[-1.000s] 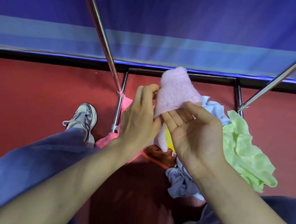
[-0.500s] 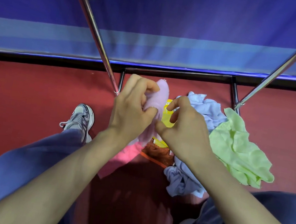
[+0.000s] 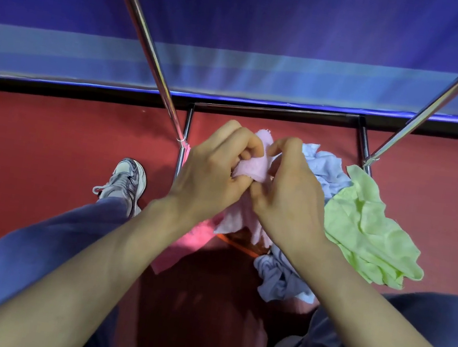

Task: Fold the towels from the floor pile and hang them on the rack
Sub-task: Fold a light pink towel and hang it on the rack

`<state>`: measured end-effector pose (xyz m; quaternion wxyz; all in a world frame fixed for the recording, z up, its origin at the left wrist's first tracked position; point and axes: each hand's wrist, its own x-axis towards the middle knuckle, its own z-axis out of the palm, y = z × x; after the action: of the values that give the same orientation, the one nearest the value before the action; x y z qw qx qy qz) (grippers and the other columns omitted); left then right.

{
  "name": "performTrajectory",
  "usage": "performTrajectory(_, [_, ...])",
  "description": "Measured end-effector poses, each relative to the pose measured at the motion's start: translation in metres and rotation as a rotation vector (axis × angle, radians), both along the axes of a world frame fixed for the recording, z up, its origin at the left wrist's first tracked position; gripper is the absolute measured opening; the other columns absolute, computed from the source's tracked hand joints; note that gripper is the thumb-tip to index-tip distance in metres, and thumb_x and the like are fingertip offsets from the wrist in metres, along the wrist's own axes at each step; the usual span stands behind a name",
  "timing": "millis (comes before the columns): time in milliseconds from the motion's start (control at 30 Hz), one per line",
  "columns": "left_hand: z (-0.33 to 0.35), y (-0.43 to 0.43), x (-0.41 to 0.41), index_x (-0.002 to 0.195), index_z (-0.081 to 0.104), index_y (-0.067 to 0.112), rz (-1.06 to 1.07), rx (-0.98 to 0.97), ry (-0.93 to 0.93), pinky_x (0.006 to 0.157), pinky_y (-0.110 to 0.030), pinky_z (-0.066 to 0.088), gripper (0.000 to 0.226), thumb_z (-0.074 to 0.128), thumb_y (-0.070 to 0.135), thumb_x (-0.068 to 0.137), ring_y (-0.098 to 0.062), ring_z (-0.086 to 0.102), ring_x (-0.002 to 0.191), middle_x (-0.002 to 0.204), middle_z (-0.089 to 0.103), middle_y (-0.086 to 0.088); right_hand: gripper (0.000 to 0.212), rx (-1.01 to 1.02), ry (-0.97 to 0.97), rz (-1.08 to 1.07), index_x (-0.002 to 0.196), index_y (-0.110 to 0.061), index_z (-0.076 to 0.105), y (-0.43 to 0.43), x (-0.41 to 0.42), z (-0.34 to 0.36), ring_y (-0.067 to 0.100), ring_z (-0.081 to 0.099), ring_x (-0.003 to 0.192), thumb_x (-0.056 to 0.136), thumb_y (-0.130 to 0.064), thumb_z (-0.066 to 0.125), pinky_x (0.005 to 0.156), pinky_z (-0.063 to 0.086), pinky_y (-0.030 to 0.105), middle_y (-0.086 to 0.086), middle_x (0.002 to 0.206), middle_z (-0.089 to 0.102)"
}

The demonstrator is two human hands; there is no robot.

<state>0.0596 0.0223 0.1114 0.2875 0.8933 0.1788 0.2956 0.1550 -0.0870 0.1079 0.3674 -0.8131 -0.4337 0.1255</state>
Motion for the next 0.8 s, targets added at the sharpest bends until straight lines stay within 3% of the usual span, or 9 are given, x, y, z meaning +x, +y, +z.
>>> performTrajectory(200, [-0.001, -0.008, 0.001, 0.089, 0.062, 0.002, -0.002, 0.020, -0.055, 0.061, -0.036, 0.050, 0.029, 0.064, -0.015, 0.065, -0.018, 0.058, 0.076, 0.088, 0.057, -0.003, 0.039, 0.057, 0.021, 0.032, 0.120, -0.031, 0.033, -0.002, 0.000, 0.001, 0.022, 0.062, 0.085, 0.089, -0.041, 0.054, 0.063, 0.045, 0.038, -0.005, 0.108, 0.060])
performTrajectory(333, [-0.011, -0.011, 0.005, 0.097, 0.059, 0.008, 0.130, -0.103, -0.041, 0.065, -0.027, 0.051, 0.032, 0.064, -0.006, 0.069, -0.012, 0.058, 0.078, 0.095, 0.059, 0.002, 0.038, 0.206, 0.037, -0.036, 0.119, -0.018, 0.047, 0.001, 0.006, -0.002, 0.016, 0.054, 0.076, 0.084, -0.013, 0.060, 0.062, 0.035, 0.028, -0.009, 0.093, 0.056])
performTrajectory(433, [-0.034, -0.004, 0.004, 0.109, 0.057, 0.015, 0.129, -0.253, 0.087, 0.072, -0.036, 0.056, 0.036, 0.064, 0.004, 0.076, -0.017, 0.066, 0.084, 0.103, 0.066, 0.006, 0.032, 0.314, 0.021, -0.130, 0.109, -0.011, 0.054, 0.001, 0.011, 0.006, 0.004, 0.045, 0.068, 0.079, -0.001, 0.059, 0.063, 0.034, 0.012, -0.010, 0.083, 0.053])
performTrajectory(500, [-0.050, 0.001, 0.000, 0.112, 0.057, 0.022, 0.107, -0.323, 0.190, 0.075, -0.041, 0.057, 0.035, 0.059, 0.015, 0.078, -0.025, 0.069, 0.089, 0.103, 0.071, 0.004, 0.025, 0.375, 0.018, -0.163, 0.102, -0.010, 0.057, 0.001, 0.013, 0.012, -0.003, 0.048, 0.067, 0.080, 0.002, 0.060, 0.064, 0.035, 0.009, -0.014, 0.078, 0.051])
performTrajectory(567, [-0.057, 0.005, -0.005, 0.106, 0.061, 0.027, 0.118, -0.358, 0.302, 0.075, -0.039, 0.056, 0.028, 0.058, 0.018, 0.079, -0.028, 0.070, 0.087, 0.094, 0.073, 0.005, 0.024, 0.411, 0.005, -0.187, 0.096, -0.010, 0.060, 0.000, 0.016, 0.016, -0.003, 0.048, 0.065, 0.077, 0.003, 0.062, 0.063, 0.036, 0.013, -0.021, 0.075, 0.047])
performTrajectory(633, [-0.064, 0.010, -0.009, 0.088, 0.061, 0.028, 0.129, -0.351, 0.397, 0.066, -0.035, 0.048, 0.015, 0.062, 0.013, 0.084, -0.028, 0.064, 0.076, 0.071, 0.064, 0.008, 0.023, 0.438, -0.008, -0.207, 0.092, -0.010, 0.064, 0.000, 0.020, 0.018, -0.001, 0.047, 0.064, 0.073, 0.004, 0.063, 0.062, 0.040, 0.019, -0.021, 0.075, 0.049])
performTrajectory(733, [-0.068, 0.014, -0.012, 0.068, 0.044, 0.029, 0.127, -0.365, 0.482, 0.058, -0.032, 0.031, 0.036, 0.064, 0.009, 0.089, -0.024, 0.047, 0.062, 0.056, 0.046, 0.007, 0.023, 0.454, 0.009, -0.243, 0.086, -0.011, 0.067, -0.002, 0.028, 0.020, 0.003, 0.047, 0.064, 0.068, 0.003, 0.061, 0.060, 0.044, 0.029, -0.006, 0.080, 0.062])
performTrajectory(800, [-0.070, 0.016, -0.013, 0.069, 0.042, 0.026, 0.076, -0.403, 0.523, 0.058, -0.034, 0.031, 0.036, 0.063, 0.009, 0.092, -0.023, 0.042, 0.061, 0.058, 0.044, 0.004, 0.022, 0.450, 0.025, -0.275, 0.082, -0.012, 0.067, -0.003, 0.032, 0.019, 0.007, 0.049, 0.063, 0.066, -0.001, 0.058, 0.060, 0.043, 0.030, 0.000, 0.080, 0.065])
